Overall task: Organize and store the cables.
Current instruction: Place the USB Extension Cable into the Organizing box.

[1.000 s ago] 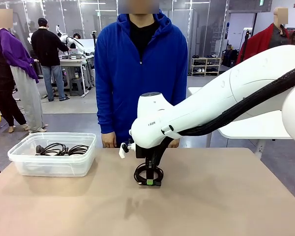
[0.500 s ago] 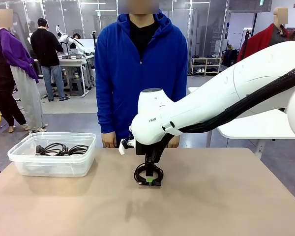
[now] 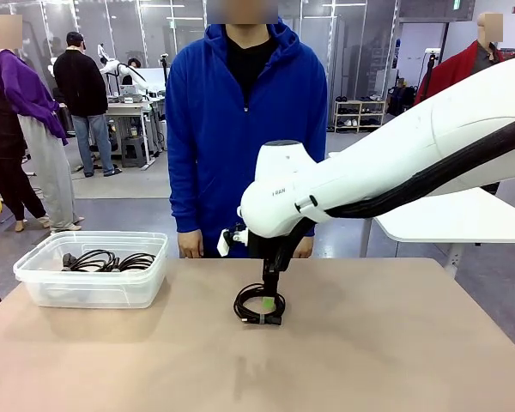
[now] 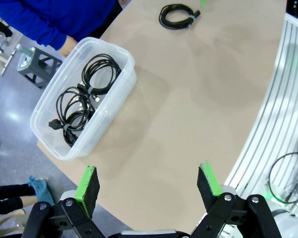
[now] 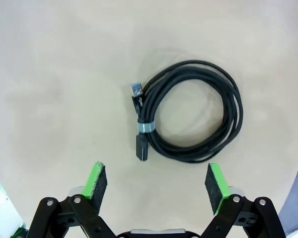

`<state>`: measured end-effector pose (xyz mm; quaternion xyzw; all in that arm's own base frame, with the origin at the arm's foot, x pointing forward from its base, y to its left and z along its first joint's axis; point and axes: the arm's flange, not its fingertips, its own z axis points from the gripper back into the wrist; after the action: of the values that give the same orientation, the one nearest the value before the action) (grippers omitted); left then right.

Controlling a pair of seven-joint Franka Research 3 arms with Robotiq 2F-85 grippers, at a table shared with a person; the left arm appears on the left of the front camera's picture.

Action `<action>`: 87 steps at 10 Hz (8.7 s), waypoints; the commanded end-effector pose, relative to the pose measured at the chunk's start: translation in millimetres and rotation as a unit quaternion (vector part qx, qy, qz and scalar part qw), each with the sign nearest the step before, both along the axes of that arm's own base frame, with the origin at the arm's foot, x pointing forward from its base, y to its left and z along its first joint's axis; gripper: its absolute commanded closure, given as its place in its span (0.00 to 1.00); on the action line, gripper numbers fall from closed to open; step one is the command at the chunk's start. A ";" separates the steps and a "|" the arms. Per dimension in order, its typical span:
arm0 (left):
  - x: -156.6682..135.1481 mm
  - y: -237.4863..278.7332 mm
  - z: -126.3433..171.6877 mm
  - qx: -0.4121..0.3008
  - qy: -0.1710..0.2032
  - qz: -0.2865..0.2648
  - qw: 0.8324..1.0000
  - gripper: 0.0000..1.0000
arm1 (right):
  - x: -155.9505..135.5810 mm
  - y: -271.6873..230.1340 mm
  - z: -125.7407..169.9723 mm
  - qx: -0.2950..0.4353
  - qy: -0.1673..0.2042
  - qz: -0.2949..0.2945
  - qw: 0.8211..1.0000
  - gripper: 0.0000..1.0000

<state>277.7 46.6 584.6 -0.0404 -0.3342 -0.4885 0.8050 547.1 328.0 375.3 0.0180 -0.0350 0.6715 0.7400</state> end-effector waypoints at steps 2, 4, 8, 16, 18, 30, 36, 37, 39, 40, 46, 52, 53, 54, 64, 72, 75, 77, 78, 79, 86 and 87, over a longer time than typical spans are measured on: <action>2.2 -31.1 13.1 0.029 -0.036 -0.067 0.997 0.00 | -17.2 -49.7 27.3 0.032 0.019 0.009 0.999 0.00; 23.2 -61.5 18.0 0.061 -0.025 -0.099 0.993 0.00 | -32.1 -89.7 44.8 0.066 0.016 -0.011 0.998 0.00; 82.2 -147.2 27.3 0.149 0.022 -0.158 0.976 0.00 | -55.2 -177.1 70.8 0.129 -0.004 -0.074 0.989 0.00; 132.0 -326.4 -21.1 0.238 0.057 -0.256 0.935 0.00 | -116.3 -308.0 124.2 0.182 -0.093 -0.244 0.948 0.00; 137.5 -353.7 -40.5 0.237 0.057 -0.271 0.931 0.00 | -130.5 -329.2 121.9 0.194 -0.107 -0.278 0.935 0.00; 154.5 -362.0 -85.4 0.219 0.049 -0.318 0.921 0.00 | -173.3 -383.8 156.6 0.278 -0.122 -0.205 0.930 0.00; 154.7 -364.9 -81.8 0.230 0.058 -0.309 0.921 0.00 | -174.0 -384.0 155.3 0.282 -0.127 -0.200 0.930 0.00; 154.7 -364.9 -81.8 0.230 0.058 -0.309 0.921 0.00 | -174.0 -384.0 155.3 0.282 -0.127 -0.200 0.930 0.00; 154.7 -364.9 -81.8 0.230 0.058 -0.309 0.921 0.00 | -174.0 -384.0 155.3 0.282 -0.127 -0.200 0.930 0.00; 154.7 -364.9 -81.8 0.230 0.058 -0.309 0.921 0.00 | -174.0 -384.0 155.3 0.282 -0.127 -0.200 0.930 0.00; 187.9 -438.8 -124.5 0.265 0.033 -0.405 0.874 0.00 | -174.0 -384.0 155.3 0.282 -0.127 -0.200 0.930 0.00; 189.5 -462.6 -160.6 0.263 0.045 -0.414 0.870 0.00 | -174.0 -384.0 155.3 0.282 -0.127 -0.200 0.930 0.00; 195.7 -462.4 -168.8 0.263 0.064 -0.385 0.883 0.00 | -174.0 -384.0 155.3 0.282 -0.127 -0.200 0.930 0.00; 202.8 -466.9 -174.0 0.246 0.064 -0.383 0.888 0.00 | -174.0 -384.0 155.3 0.282 -0.127 -0.200 0.930 0.00; 230.1 -487.9 -190.5 0.182 0.111 -0.373 0.903 0.00 | -174.0 -384.0 155.3 0.282 -0.127 -0.200 0.930 0.00; 242.7 -490.2 -203.6 0.212 0.171 -0.326 0.905 0.00 | -174.0 -384.0 155.3 0.282 -0.127 -0.200 0.930 0.00; 243.5 -490.3 -201.9 0.212 0.171 -0.329 0.904 0.00 | -174.0 -384.0 155.3 0.282 -0.127 -0.200 0.930 0.00; 246.0 -490.1 -202.8 0.212 0.176 -0.328 0.903 0.00 | -174.0 -384.0 155.3 0.282 -0.127 -0.200 0.930 0.00; 246.6 -490.6 -203.7 0.225 0.178 -0.319 0.903 0.00 | -174.0 -384.0 155.3 0.282 -0.127 -0.200 0.930 0.00; 247.0 -490.7 -204.6 0.225 0.178 -0.317 0.904 0.00 | -174.0 -384.0 155.3 0.282 -0.127 -0.200 0.930 0.00; 259.6 -494.9 -232.1 0.228 0.188 -0.313 0.902 0.00 | -174.0 -384.0 155.3 0.282 -0.127 -0.200 0.930 0.00; 259.7 -496.1 -234.0 0.226 0.199 -0.302 0.905 0.00 | -174.0 -384.0 155.3 0.282 -0.127 -0.200 0.930 0.00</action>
<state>534.4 -444.6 346.8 -0.0654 -0.0342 -0.7642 0.6407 372.1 -56.5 531.6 0.1333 -0.3139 0.4687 0.8149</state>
